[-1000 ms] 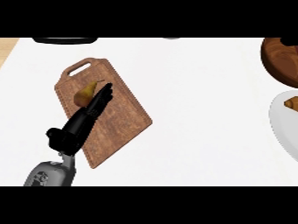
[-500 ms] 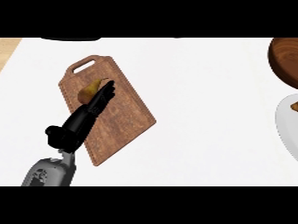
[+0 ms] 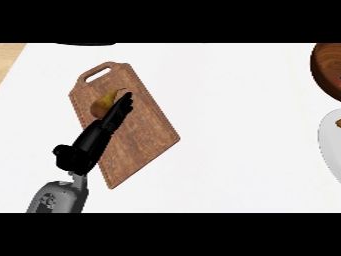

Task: Pick the sweet potato from the plate and place it in the bowl

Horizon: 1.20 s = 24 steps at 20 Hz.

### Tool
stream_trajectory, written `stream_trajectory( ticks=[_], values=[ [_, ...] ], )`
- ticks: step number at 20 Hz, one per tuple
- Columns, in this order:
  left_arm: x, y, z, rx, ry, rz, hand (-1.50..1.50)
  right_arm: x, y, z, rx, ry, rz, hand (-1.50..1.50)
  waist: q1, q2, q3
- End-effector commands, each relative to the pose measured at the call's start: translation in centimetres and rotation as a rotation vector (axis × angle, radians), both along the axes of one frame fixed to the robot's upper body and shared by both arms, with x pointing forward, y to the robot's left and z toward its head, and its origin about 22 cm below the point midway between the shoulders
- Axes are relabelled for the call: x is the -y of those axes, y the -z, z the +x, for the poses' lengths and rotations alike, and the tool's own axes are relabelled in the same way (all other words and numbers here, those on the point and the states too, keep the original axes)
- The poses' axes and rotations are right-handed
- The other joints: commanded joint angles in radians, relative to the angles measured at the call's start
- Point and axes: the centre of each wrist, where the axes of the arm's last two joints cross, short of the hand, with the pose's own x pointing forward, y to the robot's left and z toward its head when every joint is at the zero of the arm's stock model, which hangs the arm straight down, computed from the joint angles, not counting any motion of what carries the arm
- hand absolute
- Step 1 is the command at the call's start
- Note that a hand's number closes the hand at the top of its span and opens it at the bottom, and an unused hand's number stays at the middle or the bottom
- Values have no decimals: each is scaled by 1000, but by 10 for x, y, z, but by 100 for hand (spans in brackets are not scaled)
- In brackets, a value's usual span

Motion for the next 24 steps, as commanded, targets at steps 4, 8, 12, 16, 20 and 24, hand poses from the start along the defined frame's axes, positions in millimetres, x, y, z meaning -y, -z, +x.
stream_trajectory(
  ticks=[4, 8, 12, 16, 20, 24],
  values=[
    [-1, 3, -6, 2, -6, 12, 0, 21, -25, -8, 275, 113, 135, -150, -13, -8, 0],
    [2, -1, 0, -1, -36, -3, 0, 41, -22, -23, 349, 220, 233, -150, -14, -5, 0],
    [-2, 6, 1, -15, -16, 6, 0, 69, -27, -44, 409, 252, 319, -150, -24, -6, 0],
    [1, -5, 4, -4, -41, -11, 0, 108, -30, -82, 487, 323, 339, -150, -32, -8, 1],
    [-19, -1, -9, 3, -40, 2, 0, 149, -24, -137, 536, 340, 360, -150, -45, -14, 2],
    [-14, 1, -2, -5, -48, 2, 0, 170, -11, -175, 535, 334, 360, -150, -55, -9, 4]
  ],
)
